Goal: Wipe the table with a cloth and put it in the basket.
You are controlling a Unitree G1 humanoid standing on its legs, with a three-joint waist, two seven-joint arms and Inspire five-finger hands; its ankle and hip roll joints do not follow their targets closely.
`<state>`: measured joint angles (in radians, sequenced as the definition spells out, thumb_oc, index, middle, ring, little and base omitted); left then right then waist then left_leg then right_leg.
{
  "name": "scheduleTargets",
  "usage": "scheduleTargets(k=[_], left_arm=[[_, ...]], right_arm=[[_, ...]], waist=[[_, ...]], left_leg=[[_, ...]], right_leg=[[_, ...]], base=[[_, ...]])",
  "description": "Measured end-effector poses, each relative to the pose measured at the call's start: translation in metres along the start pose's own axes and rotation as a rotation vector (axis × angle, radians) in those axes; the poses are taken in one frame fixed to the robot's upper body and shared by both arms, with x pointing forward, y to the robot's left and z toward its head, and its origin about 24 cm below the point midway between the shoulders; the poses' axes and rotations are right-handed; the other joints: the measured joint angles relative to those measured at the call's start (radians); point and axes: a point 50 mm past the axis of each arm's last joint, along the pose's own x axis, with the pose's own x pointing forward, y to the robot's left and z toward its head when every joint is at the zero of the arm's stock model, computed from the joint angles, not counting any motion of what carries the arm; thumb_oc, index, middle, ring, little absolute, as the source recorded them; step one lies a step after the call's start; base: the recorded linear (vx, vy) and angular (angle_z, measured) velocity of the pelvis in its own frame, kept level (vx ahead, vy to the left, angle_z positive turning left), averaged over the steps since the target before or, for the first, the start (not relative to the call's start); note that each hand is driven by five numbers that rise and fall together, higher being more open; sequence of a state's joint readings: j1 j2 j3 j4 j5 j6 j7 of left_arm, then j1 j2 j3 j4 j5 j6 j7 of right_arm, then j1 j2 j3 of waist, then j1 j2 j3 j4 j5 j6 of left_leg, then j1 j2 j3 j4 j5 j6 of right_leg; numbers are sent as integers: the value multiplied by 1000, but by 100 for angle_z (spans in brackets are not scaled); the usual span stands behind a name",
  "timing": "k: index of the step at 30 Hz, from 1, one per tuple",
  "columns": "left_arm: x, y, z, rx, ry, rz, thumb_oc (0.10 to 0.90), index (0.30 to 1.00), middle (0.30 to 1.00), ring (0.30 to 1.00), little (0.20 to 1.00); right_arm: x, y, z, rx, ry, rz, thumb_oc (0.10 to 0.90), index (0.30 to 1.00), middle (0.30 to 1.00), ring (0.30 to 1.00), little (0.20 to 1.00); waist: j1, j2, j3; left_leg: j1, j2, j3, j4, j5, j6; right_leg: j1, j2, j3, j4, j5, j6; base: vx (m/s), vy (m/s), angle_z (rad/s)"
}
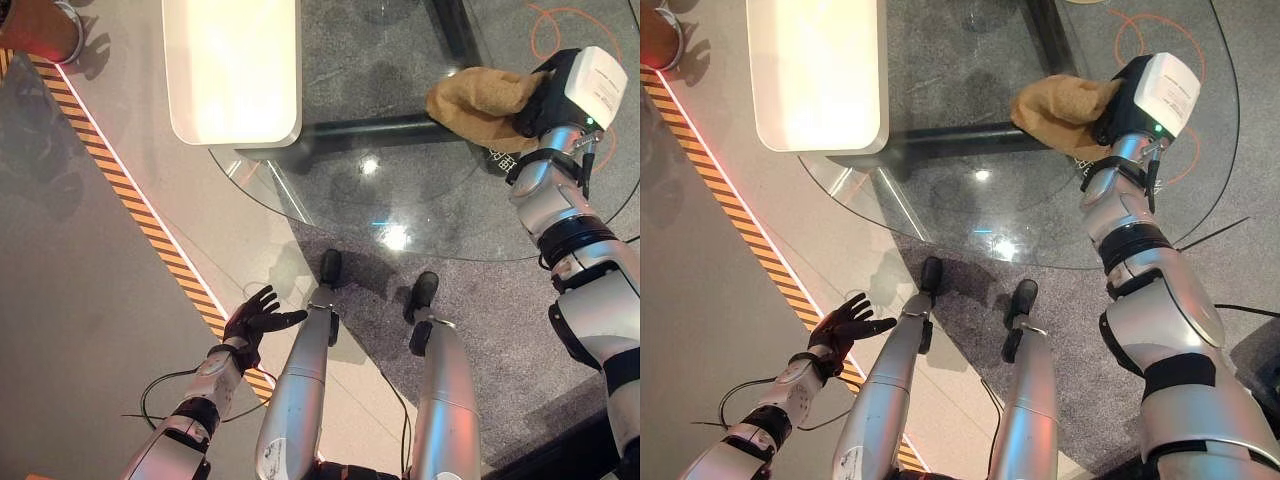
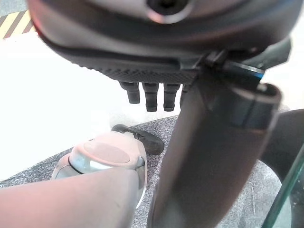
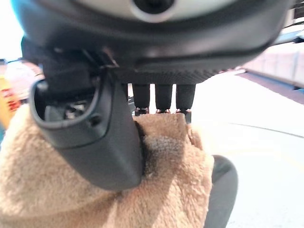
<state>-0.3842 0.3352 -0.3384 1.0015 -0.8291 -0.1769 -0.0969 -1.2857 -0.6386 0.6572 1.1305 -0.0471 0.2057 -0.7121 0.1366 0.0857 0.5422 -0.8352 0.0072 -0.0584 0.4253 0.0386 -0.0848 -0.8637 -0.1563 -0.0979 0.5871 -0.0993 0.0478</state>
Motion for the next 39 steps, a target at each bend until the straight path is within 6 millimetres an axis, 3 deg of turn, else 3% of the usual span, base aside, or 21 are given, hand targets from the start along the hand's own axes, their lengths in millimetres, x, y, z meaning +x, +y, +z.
scheduleTargets(k=[15, 29, 39], left_arm=[[0, 1, 1, -14, -3, 4, 800, 900, 900, 900, 900], [0, -1, -4, -20, 7, 8, 800, 900, 900, 900, 900], [0, -2, -4, -14, 4, 4, 800, 900, 900, 900, 900]], right_arm=[[0, -3, 4, 102, 14, -49, 100, 300, 300, 300, 200], [-31, 29, 62, 175, -171, 146, 100, 300, 300, 300, 200], [-49, 43, 89, 125, -320, 284, 100, 300, 300, 300, 200]], waist=[[-27, 0, 0], [-16, 1, -1], [-1, 3, 0]], left_leg=[[-6, 3, 15, 13, -5, 5], [12, 8, 18, -9, 0, -5], [14, 11, 17, -18, 3, -9]], right_leg=[[-1, 7, 16, -17, 13, 8], [3, 10, 19, -16, 15, -2], [2, 12, 17, -12, 15, -2]], base=[[-2, 0, -2], [-2, 5, 0], [-14, 2, 0]])
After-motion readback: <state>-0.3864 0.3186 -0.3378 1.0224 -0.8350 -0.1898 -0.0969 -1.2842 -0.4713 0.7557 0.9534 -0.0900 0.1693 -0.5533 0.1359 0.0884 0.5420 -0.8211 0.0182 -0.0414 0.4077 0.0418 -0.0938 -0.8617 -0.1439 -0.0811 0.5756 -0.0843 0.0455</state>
